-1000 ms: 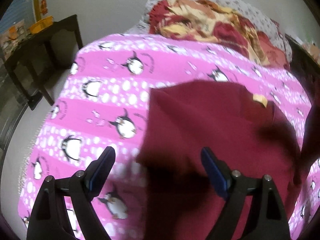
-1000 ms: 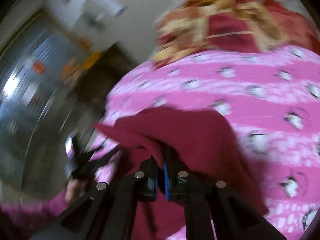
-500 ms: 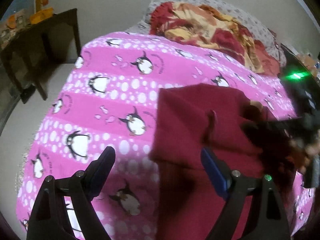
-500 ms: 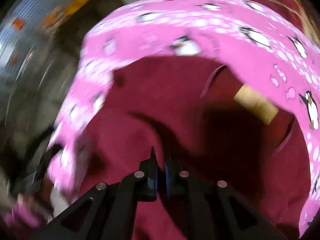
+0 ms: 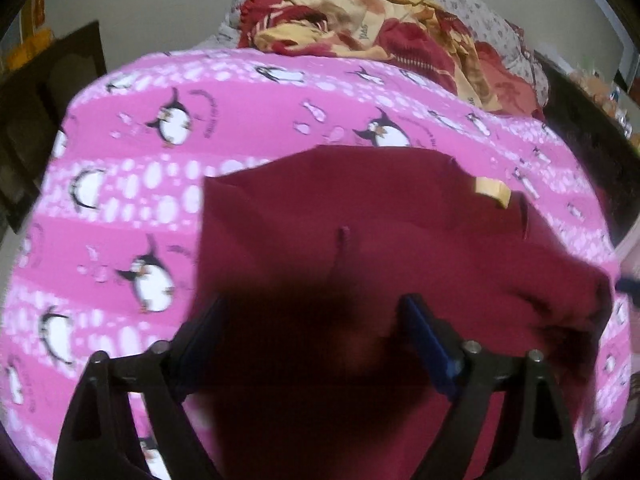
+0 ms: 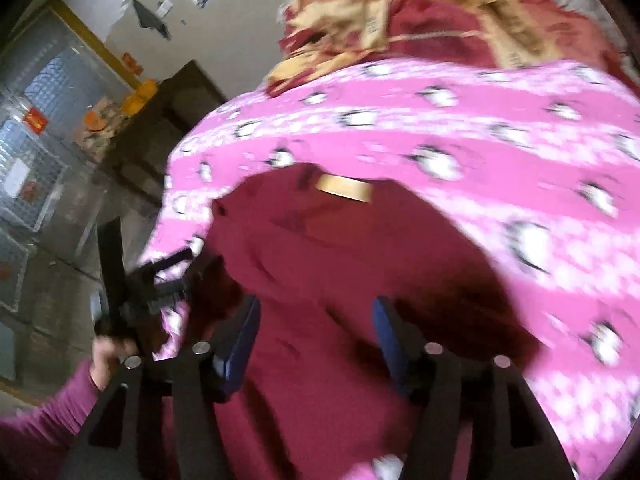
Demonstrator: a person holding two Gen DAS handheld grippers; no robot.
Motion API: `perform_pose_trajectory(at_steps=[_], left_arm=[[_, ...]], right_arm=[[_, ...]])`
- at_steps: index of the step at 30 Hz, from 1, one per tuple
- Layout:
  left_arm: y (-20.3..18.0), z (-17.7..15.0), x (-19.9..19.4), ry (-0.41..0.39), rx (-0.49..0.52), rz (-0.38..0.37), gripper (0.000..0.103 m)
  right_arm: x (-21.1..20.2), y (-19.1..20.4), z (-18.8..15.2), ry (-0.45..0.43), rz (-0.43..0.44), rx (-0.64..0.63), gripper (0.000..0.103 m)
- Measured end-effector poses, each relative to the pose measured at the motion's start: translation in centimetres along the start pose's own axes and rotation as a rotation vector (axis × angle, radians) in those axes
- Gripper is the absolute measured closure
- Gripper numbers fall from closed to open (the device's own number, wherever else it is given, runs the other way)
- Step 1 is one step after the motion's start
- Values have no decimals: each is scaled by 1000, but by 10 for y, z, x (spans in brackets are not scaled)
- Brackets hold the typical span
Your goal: Fold small clothes
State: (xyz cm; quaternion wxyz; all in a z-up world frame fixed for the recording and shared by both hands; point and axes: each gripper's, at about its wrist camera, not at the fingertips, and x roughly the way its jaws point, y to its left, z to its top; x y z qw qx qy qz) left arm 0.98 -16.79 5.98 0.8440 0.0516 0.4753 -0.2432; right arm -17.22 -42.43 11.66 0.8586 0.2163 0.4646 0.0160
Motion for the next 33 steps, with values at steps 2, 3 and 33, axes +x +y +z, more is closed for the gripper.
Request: perform_pose_trajectory(at_steps=[2, 3, 33], left_arm=[[-5, 5, 2, 31, -36, -63, 87], [-7, 8, 1, 38, -42, -62, 90], [45, 3, -59, 18, -136, -17, 96]], right_arm=[[-16, -25, -19, -20, -43, 52, 37], [-22, -36, -24, -17, -41, 82, 36], [33, -75, -22, -58, -121, 258, 82]])
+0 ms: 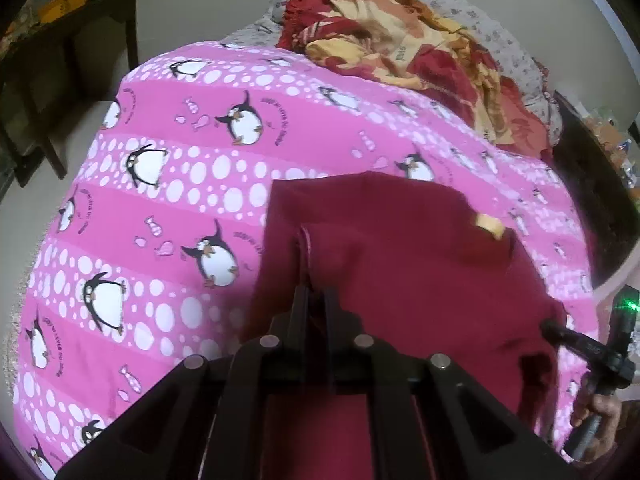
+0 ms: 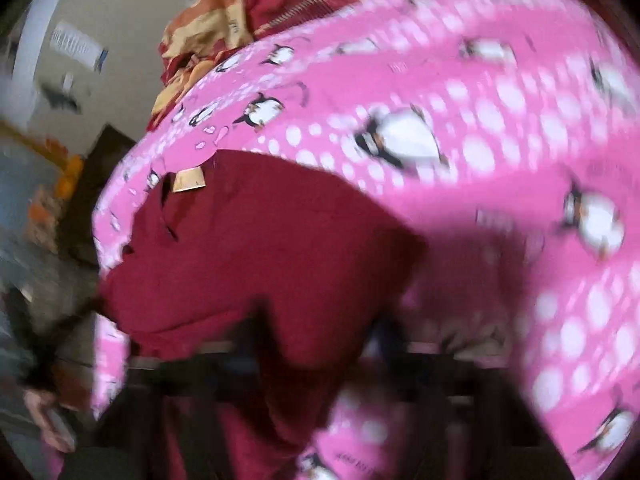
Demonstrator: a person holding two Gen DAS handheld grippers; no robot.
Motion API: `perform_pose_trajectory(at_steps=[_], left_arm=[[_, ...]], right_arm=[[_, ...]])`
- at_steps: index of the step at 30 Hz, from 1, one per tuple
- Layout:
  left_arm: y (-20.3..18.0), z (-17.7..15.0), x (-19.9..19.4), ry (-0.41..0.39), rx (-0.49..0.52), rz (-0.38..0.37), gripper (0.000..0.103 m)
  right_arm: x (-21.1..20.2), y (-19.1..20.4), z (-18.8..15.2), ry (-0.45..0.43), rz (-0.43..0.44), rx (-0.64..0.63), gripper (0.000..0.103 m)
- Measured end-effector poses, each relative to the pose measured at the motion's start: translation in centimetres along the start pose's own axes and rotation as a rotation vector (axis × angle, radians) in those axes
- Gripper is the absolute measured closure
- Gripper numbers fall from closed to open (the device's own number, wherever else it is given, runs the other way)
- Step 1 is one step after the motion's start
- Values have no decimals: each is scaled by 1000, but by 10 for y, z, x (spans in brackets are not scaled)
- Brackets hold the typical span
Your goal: Fold small clothes
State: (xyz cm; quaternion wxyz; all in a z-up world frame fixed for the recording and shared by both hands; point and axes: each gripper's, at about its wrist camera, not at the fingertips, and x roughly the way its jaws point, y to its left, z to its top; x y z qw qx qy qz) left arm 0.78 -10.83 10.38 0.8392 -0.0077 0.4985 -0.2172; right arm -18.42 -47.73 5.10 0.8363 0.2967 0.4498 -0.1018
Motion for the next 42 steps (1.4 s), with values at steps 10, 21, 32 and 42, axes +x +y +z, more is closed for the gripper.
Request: perform_pose_trajectory(at_steps=[10, 21, 32, 42], left_arm=[[-7, -25, 34, 78, 35, 52, 94], [-8, -19, 20, 38, 0, 44, 78], [-5, -17, 19, 20, 22, 69, 57], [-24, -12, 47, 41, 71, 49, 46]], right_arm=[[-17, -19, -5, -8, -188, -34, 68], [-31, 56, -43, -28, -86, -325, 69], [-41, 33, -85, 113, -59, -446, 89], [-56, -46, -34, 0, 57, 96, 29]])
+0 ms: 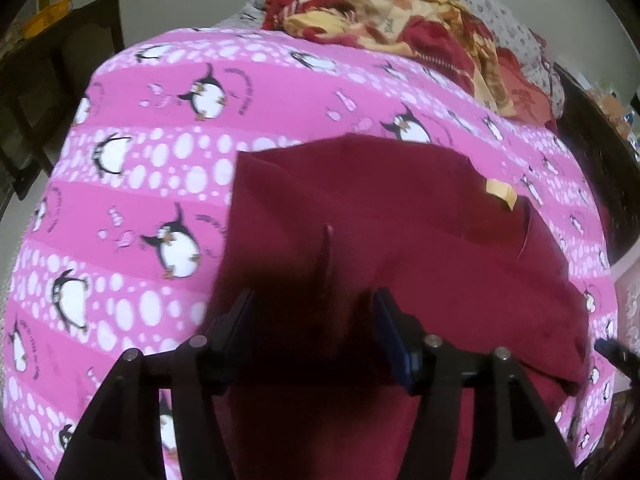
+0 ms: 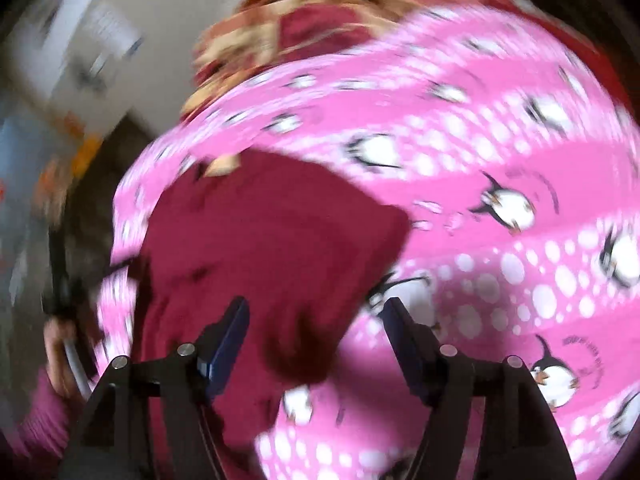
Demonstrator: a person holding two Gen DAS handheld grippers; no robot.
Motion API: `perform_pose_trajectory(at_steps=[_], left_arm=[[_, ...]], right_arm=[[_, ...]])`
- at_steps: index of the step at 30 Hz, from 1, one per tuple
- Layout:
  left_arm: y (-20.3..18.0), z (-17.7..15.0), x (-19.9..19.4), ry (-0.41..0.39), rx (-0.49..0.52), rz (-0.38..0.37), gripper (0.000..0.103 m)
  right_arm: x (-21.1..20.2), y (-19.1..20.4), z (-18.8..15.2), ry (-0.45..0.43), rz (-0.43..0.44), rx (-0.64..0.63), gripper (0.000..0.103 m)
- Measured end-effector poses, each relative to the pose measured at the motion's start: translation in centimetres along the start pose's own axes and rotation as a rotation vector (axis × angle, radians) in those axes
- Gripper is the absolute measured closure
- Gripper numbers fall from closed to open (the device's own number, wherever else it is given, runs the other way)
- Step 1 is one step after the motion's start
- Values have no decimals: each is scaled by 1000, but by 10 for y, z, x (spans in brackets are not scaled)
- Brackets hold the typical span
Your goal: Fold small clothes
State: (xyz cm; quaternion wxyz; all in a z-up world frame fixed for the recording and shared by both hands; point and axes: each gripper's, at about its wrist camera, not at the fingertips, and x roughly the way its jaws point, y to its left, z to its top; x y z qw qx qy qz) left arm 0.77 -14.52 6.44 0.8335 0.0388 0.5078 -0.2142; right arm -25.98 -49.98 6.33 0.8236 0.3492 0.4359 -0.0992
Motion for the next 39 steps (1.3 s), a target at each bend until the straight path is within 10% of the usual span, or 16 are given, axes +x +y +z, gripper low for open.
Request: perform_pose_trajectory(at_steps=[4, 8, 12, 17, 20, 24, 31, 39], left_arm=[[-16, -1, 14, 29, 58, 26, 94], [-10, 4, -3, -13, 37, 1, 99], [11, 11, -28, -80, -10, -16, 100], [19, 5, 3, 20, -41, 2, 99], [19, 0, 6, 13, -48, 4, 96], [17, -2, -1, -11, -31, 18, 60], [19, -18, -34, -39, -10, 44, 48], [27, -66, -66, -52, 43, 112, 37]], right_arm=[[33, -8, 9, 23, -60, 13, 31], [40, 23, 20, -9, -98, -120, 87], [31, 40, 30, -91, -78, -176, 88], [55, 41, 26, -37, -196, -185, 76], [29, 47, 20, -73, -198, -169, 60], [10, 76, -1, -42, -178, -309, 60], [53, 92, -57, 100, -353, -527, 62], [7, 89, -63, 67, -267, -452, 61]])
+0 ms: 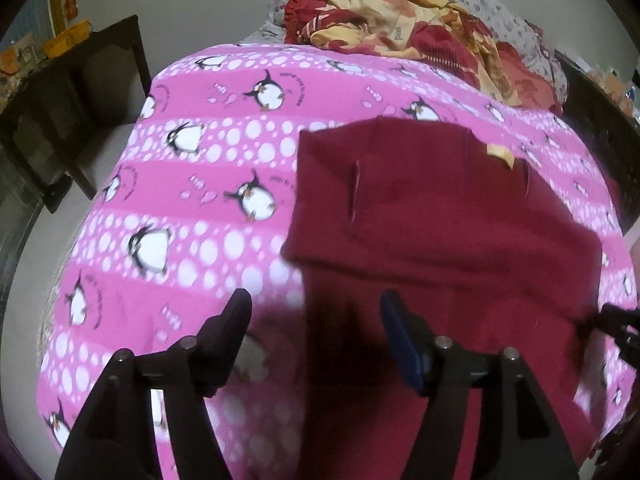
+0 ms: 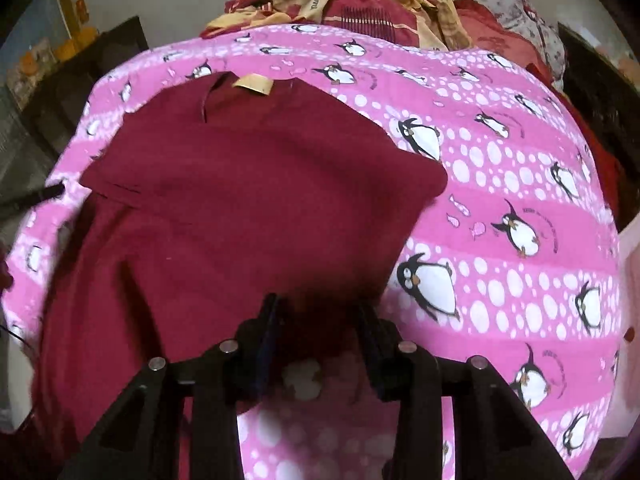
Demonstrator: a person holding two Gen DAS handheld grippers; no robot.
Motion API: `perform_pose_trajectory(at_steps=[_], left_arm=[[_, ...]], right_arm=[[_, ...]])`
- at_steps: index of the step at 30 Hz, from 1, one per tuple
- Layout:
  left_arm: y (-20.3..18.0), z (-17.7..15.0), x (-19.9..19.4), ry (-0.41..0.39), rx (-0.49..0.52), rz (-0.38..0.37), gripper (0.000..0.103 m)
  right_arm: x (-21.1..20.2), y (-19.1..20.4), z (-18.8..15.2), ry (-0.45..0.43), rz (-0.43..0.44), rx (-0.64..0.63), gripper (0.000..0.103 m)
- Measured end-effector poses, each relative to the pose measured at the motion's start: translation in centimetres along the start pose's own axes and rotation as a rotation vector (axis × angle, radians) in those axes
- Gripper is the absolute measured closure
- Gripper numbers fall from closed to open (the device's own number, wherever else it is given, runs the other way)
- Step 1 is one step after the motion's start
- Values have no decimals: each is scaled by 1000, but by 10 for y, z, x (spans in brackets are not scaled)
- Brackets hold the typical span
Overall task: Fold small clothes
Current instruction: 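Withdraw both open tools from the folded shirt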
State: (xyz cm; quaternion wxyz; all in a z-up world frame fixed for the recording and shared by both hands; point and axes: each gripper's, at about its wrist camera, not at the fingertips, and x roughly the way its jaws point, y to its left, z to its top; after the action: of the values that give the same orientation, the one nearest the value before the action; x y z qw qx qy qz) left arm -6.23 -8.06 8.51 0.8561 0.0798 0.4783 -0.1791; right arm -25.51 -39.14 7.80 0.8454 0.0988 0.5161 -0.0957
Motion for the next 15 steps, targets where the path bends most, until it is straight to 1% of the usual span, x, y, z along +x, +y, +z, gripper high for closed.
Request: perform_pose_trajectory(at_steps=[3, 5, 7, 8, 11, 12, 13, 15], left_arm=[[0, -16, -5, 8, -3, 1, 37], [-1, -25, -6, 15, 5, 10, 37], [-2, -33, -7, 21, 15, 19, 37], [-1, -36, -8, 21, 16, 23, 36], [-1, -43, -12, 26, 20, 22, 36], [-1, -45, -14, 26, 21, 22, 36], [0, -47, -15, 24, 22, 23, 35], [0, -51, -18, 24, 22, 22, 34]], right_arm=[[-3, -1, -11, 11, 1, 25, 57], [0, -3, -15, 17, 33, 64, 50], [8, -7, -22, 34, 62, 114, 49], [10, -7, -25, 45, 64, 131, 49], [13, -6, -31, 67, 86, 150, 49], [11, -6, -32, 70, 108, 154, 48], [9, -5, -34, 74, 129, 156, 45], [7, -4, -36, 80, 139, 152, 41]])
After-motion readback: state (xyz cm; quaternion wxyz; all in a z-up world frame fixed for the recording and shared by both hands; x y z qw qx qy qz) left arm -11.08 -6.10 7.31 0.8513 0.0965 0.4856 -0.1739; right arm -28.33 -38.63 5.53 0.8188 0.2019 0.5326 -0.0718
